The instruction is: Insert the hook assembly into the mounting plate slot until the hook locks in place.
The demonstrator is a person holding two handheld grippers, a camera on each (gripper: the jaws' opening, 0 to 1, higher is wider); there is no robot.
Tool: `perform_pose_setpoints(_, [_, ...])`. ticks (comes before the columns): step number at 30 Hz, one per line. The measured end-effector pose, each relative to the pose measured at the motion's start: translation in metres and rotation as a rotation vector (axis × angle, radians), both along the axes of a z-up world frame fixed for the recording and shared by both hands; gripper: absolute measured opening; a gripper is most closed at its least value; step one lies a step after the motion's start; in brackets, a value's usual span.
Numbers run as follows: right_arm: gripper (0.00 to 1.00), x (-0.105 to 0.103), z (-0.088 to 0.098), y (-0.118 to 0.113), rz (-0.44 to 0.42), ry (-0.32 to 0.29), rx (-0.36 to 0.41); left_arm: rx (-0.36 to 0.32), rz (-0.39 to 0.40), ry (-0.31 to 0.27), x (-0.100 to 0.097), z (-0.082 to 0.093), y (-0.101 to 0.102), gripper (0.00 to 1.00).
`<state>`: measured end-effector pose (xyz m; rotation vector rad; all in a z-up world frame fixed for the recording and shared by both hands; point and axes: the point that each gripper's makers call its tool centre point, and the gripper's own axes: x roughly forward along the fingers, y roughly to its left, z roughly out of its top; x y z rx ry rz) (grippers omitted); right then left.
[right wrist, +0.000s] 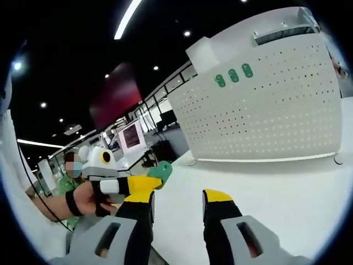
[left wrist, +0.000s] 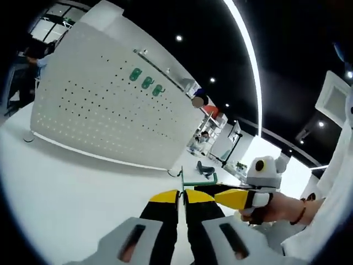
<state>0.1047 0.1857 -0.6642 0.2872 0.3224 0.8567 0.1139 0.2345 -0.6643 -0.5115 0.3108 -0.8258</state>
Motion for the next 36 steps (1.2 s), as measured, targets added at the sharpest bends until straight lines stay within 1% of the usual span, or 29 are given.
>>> perform_pose_setpoints(2, [0.31,-0.001,0.002,0.002,0.006,-0.004,0.017,-0.027,-0.014,0.004,-0.002,0.004,-0.002,0.04])
perform_pose_setpoints(3, [0.29,-0.001,0.003,0.002,0.008,-0.003,0.020,-0.067,-0.021,0.024,-0.003,0.007,-0.003,0.04])
perform_pose_setpoints(4, [0.28,-0.002,0.002,0.003,0.018,0.004,0.023,-0.086,-0.031,0.041,-0.004,0.007,-0.004,0.04])
perform_pose_setpoints(5, [0.27,-0.003,0.001,0.003,0.025,0.015,0.027,-0.111,-0.060,0.060,-0.007,0.007,-0.006,0.04])
perform_pose_setpoints(7, [0.27,0.000,-0.002,-0.002,0.002,0.027,0.035,-0.138,-0.069,0.077,-0.009,0.005,-0.007,0.04])
perform_pose_setpoints(8, [0.27,0.001,0.001,-0.003,-0.008,0.033,0.068,-0.147,-0.076,0.080,-0.011,0.006,-0.007,0.04])
perform_pose_setpoints(11, [0.26,0.001,0.004,-0.003,-0.004,0.041,0.092,-0.154,-0.094,0.085,-0.015,0.005,-0.010,0.04])
perform_pose_setpoints(14, [0.24,0.003,0.006,-0.003,-0.011,0.048,0.111,-0.144,-0.111,0.087,-0.019,0.002,-0.013,0.04])
perform_pose_setpoints(17, [0.24,0.004,0.008,-0.002,-0.009,0.046,0.128,-0.160,-0.151,0.101,-0.024,0.003,-0.020,0.04])
perform_pose_setpoints(21, [0.24,0.005,0.016,0.000,0.001,0.063,0.210,-0.144,-0.166,0.100,-0.026,0.001,-0.023,0.04])
perform_pose_setpoints(22, [0.23,0.005,0.017,0.000,0.002,0.069,0.226,-0.147,-0.170,0.107,-0.027,0.001,-0.023,0.04])
perform_pose_setpoints(25, [0.21,0.002,0.016,0.004,0.027,0.087,0.240,-0.190,-0.198,0.119,-0.031,0.004,-0.026,0.04])
perform_pose_setpoints(27, [0.20,0.000,0.014,0.007,0.037,0.094,0.238,-0.189,-0.210,0.133,-0.032,0.002,-0.028,0.04])
perform_pose_setpoints(30, [0.15,-0.005,0.019,0.011,0.067,0.130,0.296,-0.201,-0.215,0.140,-0.033,0.004,-0.027,0.04])
perform_pose_setpoints(33, [0.14,-0.005,0.022,0.013,0.072,0.137,0.321,-0.227,-0.226,0.151,-0.034,0.006,-0.027,0.04])
perform_pose_setpoints(36, [0.11,-0.010,0.030,0.018,0.117,0.164,0.390,-0.252,-0.265,0.157,-0.040,0.010,-0.031,0.04])
